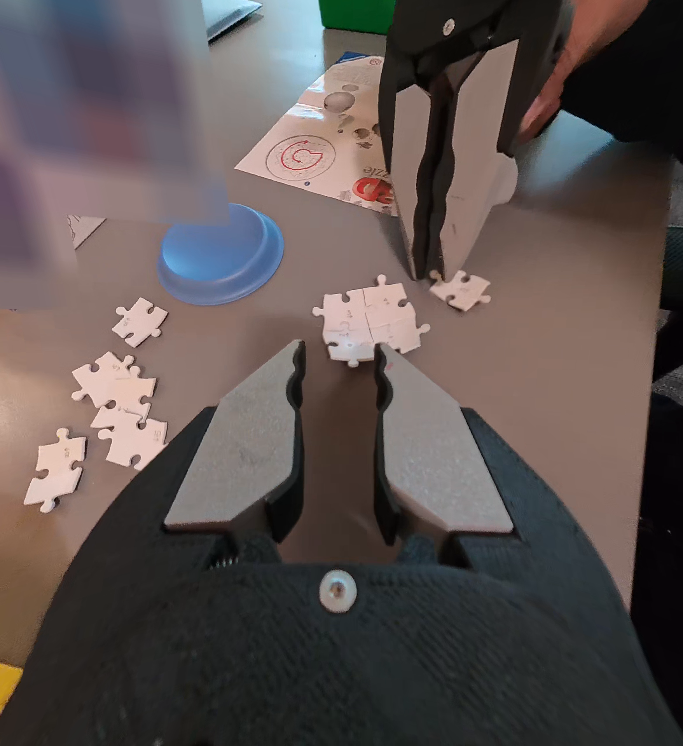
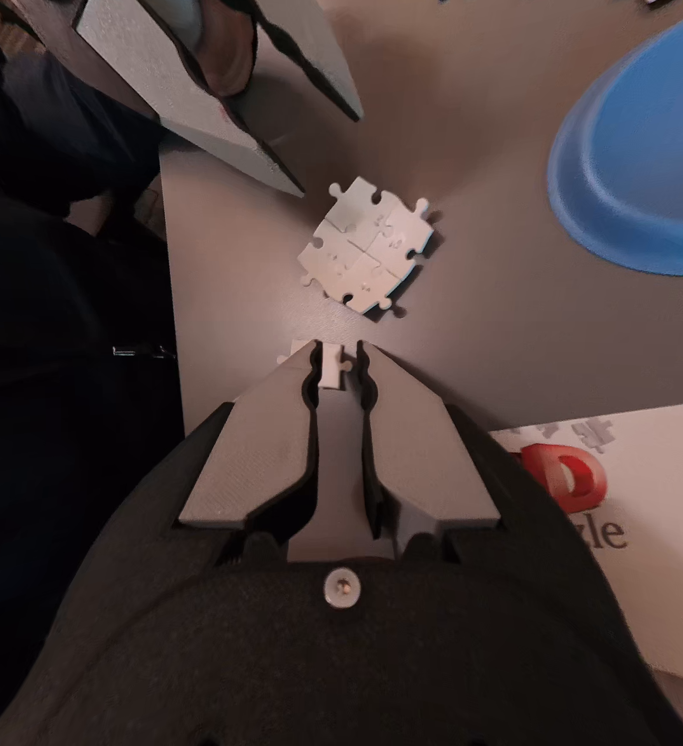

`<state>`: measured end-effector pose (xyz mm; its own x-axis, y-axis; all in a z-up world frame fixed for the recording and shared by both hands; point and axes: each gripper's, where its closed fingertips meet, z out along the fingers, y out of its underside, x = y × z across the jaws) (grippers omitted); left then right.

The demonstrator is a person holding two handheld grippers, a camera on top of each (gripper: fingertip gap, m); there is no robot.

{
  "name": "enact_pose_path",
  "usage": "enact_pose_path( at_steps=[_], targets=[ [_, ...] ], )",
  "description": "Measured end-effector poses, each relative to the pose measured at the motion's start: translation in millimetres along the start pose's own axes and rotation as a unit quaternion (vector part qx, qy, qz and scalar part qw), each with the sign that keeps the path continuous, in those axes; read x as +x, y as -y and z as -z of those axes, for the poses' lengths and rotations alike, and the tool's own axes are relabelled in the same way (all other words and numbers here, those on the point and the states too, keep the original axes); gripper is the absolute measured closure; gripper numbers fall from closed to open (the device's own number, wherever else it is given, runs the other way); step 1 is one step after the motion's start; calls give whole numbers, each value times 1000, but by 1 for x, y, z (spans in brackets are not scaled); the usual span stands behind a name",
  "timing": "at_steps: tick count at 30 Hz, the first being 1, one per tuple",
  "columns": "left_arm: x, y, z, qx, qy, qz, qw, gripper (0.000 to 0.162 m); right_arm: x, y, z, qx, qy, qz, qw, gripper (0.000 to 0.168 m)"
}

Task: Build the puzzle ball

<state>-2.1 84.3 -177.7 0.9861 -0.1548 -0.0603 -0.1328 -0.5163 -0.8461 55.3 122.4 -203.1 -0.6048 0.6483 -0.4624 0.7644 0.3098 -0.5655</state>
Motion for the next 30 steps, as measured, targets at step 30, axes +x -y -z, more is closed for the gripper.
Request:
enact_pose_path(
  at_steps=[30],
  targets=[
    [0, 4, 7, 17, 57, -37, 998, 130, 50, 25, 237, 507, -393, 31, 767, 140]
  ],
)
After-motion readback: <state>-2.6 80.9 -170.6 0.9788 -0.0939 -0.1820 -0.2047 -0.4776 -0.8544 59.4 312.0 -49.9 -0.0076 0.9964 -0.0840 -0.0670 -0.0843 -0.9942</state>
